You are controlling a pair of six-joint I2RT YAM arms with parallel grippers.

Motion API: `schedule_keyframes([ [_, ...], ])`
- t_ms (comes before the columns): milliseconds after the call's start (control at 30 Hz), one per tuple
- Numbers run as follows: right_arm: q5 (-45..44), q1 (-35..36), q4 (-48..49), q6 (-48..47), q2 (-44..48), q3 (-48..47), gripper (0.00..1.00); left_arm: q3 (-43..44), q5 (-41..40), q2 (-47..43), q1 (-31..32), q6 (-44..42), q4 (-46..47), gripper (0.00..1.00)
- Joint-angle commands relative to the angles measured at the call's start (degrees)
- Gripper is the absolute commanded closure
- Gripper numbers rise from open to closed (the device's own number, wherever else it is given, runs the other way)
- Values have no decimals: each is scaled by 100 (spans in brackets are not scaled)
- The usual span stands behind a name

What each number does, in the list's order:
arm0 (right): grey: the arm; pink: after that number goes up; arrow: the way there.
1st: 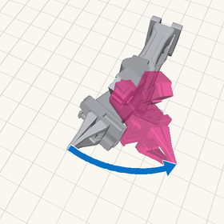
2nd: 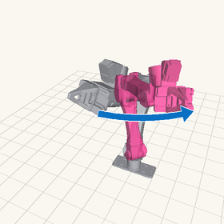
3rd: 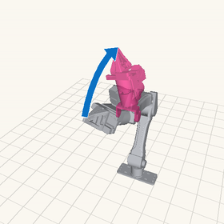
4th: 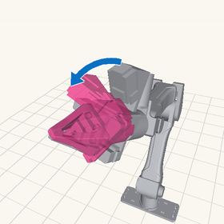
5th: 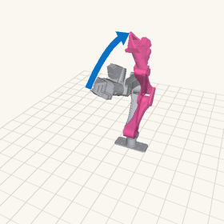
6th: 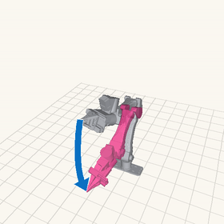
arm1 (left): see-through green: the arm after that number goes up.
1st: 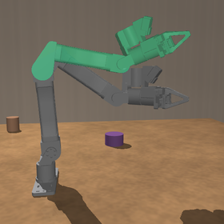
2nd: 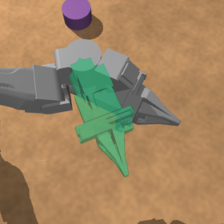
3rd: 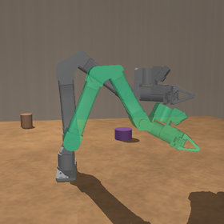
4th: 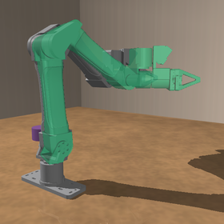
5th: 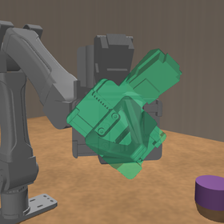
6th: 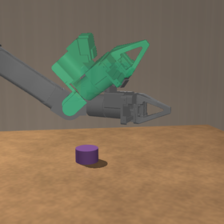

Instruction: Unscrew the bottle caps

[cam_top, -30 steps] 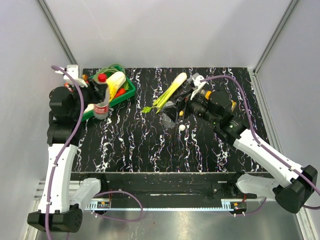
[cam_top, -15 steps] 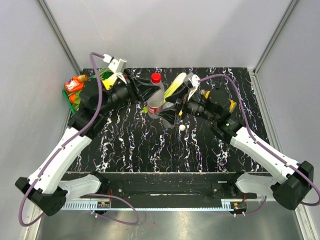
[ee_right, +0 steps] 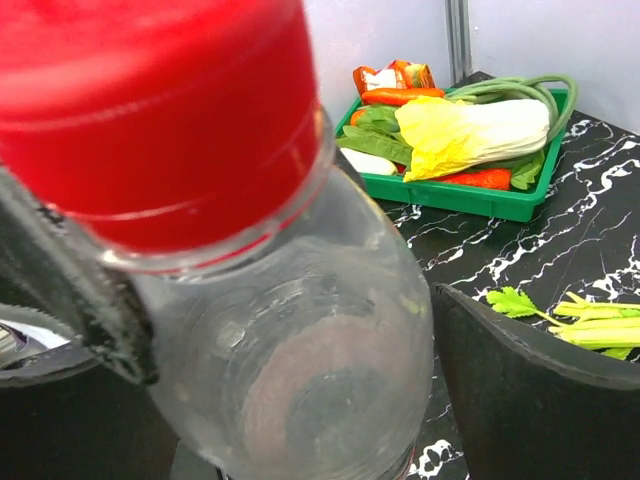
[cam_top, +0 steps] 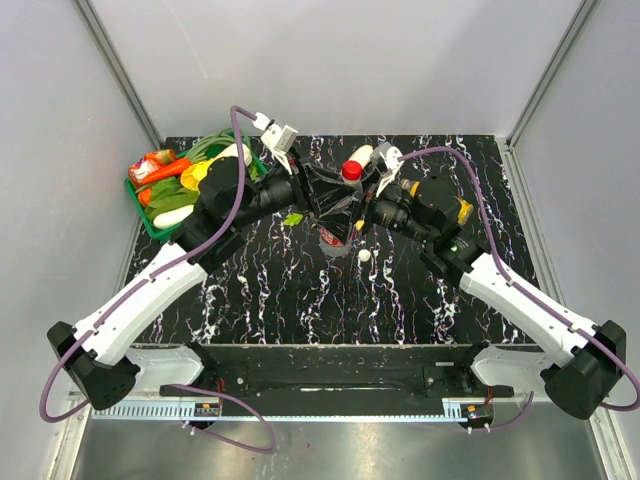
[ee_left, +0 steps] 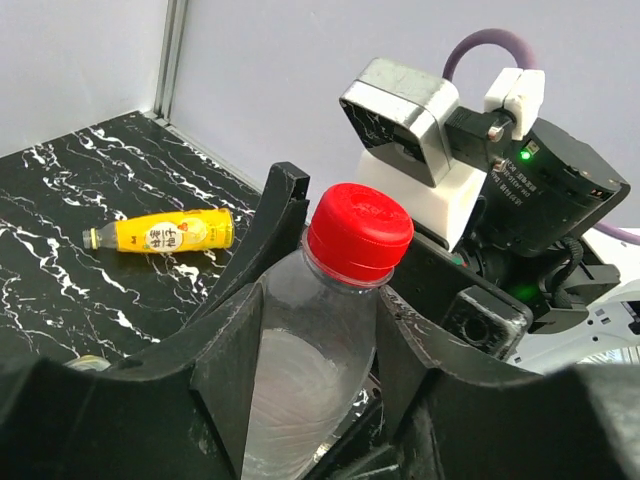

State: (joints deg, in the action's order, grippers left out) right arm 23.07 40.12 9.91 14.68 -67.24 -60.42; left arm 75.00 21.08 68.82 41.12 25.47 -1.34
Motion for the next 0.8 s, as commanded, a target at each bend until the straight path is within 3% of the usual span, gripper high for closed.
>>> schedule_keyframes([
  [0,-277,49,458,79,194,21,8,269,63,-61,62,28,486,71],
  [67,-233,40,424,132,203,-4,19,226,37,-79,62,-42,477,69],
  [100,-198,40,406,158,177,-22,32,199,-51,-114,54,-103,442,66],
  [167,-162,40,345,184,159,-48,48,112,-183,-210,62,-305,363,60],
  [400,-347,49,292,194,159,13,47,85,-1351,-579,1,-1078,-339,11],
  [567,-672,40,-23,88,98,-101,47,58,-2353,-992,-244,-1510,-936,1],
  [767,-892,31,-490,44,-183,-549,47,-55,-1126,-1221,-1237,-1194,-1658,1],
])
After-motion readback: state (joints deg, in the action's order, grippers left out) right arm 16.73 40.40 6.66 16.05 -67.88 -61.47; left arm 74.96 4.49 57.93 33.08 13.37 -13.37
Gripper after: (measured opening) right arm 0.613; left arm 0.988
